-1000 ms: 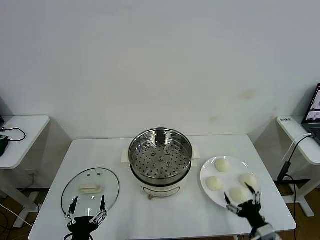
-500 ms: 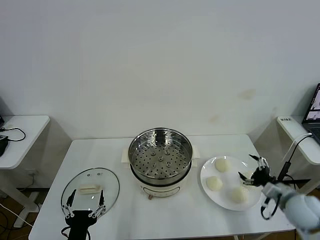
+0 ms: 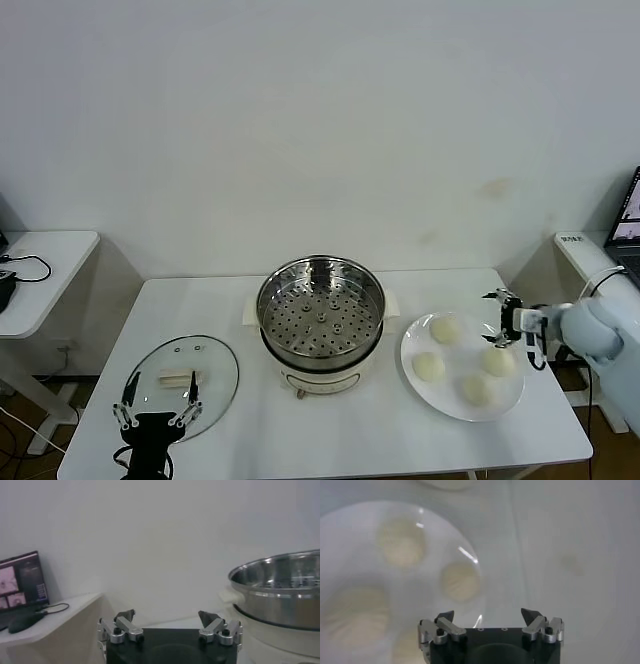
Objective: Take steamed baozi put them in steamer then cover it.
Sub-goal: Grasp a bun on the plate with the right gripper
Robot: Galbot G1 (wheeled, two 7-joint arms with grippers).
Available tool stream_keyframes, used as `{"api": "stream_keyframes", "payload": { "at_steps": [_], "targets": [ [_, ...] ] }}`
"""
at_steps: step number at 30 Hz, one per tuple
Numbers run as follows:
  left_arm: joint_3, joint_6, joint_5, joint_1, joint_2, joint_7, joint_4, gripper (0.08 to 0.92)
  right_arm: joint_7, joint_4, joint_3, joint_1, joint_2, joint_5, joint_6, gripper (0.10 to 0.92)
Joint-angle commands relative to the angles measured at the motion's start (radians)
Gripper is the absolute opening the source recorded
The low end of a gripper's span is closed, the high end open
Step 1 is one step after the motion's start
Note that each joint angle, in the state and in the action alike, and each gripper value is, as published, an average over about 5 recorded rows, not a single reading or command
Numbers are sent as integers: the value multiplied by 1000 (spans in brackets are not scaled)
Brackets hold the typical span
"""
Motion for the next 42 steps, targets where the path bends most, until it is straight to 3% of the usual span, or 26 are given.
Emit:
{"api": "stream_keyframes", "payload": {
  "at_steps": [1,13,29,42],
  "targets": [
    [-18,8,-1,-9,-11,-24,-3,823,-171,-213,-351,345,45,-32,49,823],
    [-41,8,2,8,-17,-19,-11,823,-134,-355,-407,375,243,-62,41,823],
    [-47,10,1,2,-11,-16,-8,823,-100,-437,-424,372,322,-95,24,822],
    [-40,11,3,-4,-13,-15,-3,823,-99,-441,-428,366,320,-111,21,705]
  ]
}}
